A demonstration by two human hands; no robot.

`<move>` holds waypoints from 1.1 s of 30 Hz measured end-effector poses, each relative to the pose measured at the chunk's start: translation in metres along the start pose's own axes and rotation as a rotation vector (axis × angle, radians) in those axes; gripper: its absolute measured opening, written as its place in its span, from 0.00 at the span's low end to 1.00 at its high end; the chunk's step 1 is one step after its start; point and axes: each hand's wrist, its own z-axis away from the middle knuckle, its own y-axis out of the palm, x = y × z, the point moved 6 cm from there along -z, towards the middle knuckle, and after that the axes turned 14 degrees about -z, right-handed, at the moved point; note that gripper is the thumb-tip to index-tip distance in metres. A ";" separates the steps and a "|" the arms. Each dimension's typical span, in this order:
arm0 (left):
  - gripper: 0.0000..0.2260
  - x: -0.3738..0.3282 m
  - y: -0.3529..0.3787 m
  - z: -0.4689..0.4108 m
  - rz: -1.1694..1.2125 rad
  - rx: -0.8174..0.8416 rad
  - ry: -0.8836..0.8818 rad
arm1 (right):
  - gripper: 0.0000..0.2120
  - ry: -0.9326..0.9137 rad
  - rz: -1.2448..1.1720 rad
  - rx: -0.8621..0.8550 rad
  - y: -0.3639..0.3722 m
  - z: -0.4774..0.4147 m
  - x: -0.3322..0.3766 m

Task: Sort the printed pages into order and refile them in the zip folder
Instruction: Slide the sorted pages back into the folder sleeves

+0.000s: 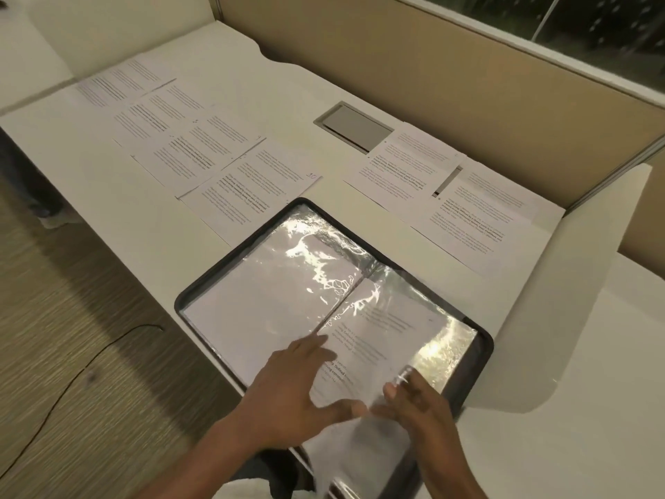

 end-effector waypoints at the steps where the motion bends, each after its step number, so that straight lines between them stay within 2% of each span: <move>1: 0.48 -0.009 -0.010 0.007 0.024 -0.020 -0.017 | 0.35 -0.023 -0.001 0.049 0.010 -0.001 0.002; 4: 0.40 -0.021 -0.029 0.017 0.079 -0.067 -0.105 | 0.38 -0.061 0.079 0.191 0.041 -0.004 0.008; 6: 0.25 -0.015 -0.040 0.019 0.077 -0.166 -0.180 | 0.37 -0.093 0.118 0.260 0.060 -0.008 0.013; 8: 0.07 -0.001 -0.052 0.018 -0.033 -0.257 -0.259 | 0.36 -0.106 0.159 0.312 0.076 -0.011 0.015; 9: 0.05 0.009 -0.058 0.017 -0.078 -0.283 -0.302 | 0.36 -0.104 0.174 0.337 0.082 -0.014 0.015; 12: 0.08 0.045 -0.079 0.012 -0.133 -0.342 -0.418 | 0.32 -0.096 0.234 0.388 0.099 -0.023 0.009; 15: 0.08 0.073 -0.102 0.003 -0.166 -0.435 -0.494 | 0.28 -0.115 0.393 0.401 0.114 -0.034 0.001; 19: 0.13 0.109 -0.115 -0.020 -0.211 -0.443 -0.566 | 0.35 -0.187 0.694 0.372 0.126 -0.054 -0.020; 22: 0.12 0.140 -0.116 -0.042 -0.221 -0.400 -0.593 | 0.40 -0.180 0.897 0.332 0.129 -0.069 -0.039; 25: 0.10 0.172 -0.109 -0.064 -0.215 -0.313 -0.607 | 0.40 -0.234 0.985 0.275 0.132 -0.078 -0.050; 33: 0.13 0.225 -0.095 -0.106 -0.230 -0.041 -0.519 | 0.25 -0.497 1.076 0.027 0.152 -0.101 -0.049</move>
